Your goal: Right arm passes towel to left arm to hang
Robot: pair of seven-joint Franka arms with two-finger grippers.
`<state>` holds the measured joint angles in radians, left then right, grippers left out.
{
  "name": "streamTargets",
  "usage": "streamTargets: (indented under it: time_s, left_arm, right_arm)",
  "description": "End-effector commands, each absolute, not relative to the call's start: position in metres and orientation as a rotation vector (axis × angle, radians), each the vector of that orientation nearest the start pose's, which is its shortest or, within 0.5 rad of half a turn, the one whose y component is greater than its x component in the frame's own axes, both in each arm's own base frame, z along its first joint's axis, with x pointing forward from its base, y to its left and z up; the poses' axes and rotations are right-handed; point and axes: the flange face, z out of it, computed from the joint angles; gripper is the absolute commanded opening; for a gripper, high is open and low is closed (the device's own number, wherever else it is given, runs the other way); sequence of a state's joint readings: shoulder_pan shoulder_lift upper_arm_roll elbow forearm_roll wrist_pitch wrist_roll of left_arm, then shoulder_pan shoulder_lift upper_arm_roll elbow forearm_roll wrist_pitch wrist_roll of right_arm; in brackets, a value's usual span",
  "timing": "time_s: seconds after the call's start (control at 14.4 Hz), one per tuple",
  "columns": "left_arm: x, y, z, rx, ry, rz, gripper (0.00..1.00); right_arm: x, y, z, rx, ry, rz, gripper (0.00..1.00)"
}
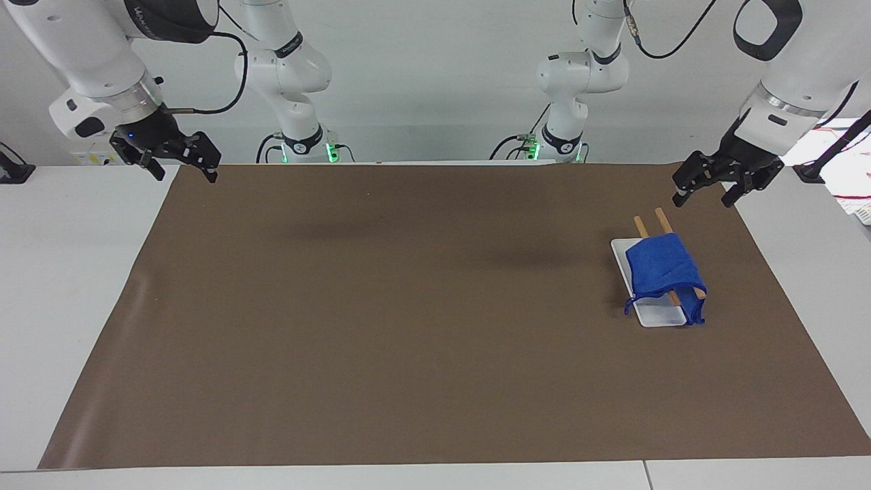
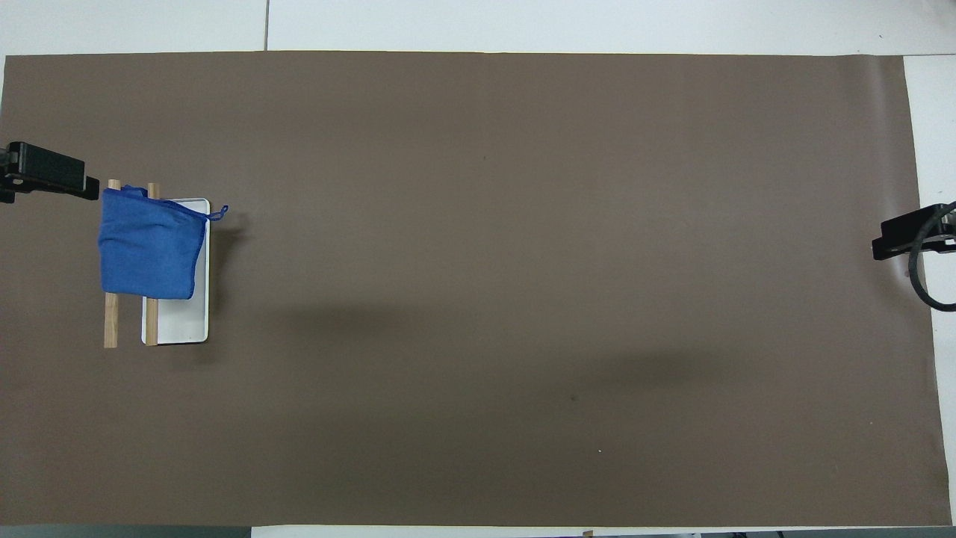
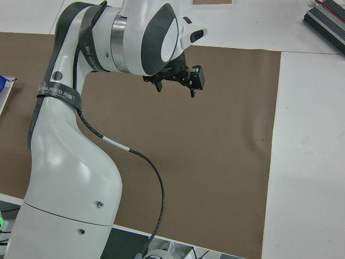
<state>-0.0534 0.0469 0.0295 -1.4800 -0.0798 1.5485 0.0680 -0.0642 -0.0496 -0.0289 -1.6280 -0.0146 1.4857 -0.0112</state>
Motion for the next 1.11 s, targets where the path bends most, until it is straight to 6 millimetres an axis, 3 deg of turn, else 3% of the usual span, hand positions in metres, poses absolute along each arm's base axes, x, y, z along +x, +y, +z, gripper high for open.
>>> streamTargets:
  time_s: [0.0, 0.14, 0.49, 1.04]
  left_arm:
    - [0.530, -0.025, 0.635, -3.191, 0.232, 0.007, 1.00]
    - [0.524, -0.025, 0.633, -3.171, 0.237, 0.018, 1.00]
    - [0.537, -0.023, 0.640, -3.122, 0.268, -0.007, 1.00]
    - [0.533, -0.026, 0.639, -3.135, 0.256, 0.043, 1.00]
  right_arm:
    - [0.523, -0.057, 0.621, -3.121, 0.119, 0.140, 1.00]
    - [0.523, -0.057, 0.621, -3.121, 0.119, 0.140, 1.00]
    - [0.523, -0.057, 0.621, -3.121, 0.117, 0.140, 1.00]
    - [0.524, -0.059, 0.622, -3.138, 0.116, 0.136, 1.00]
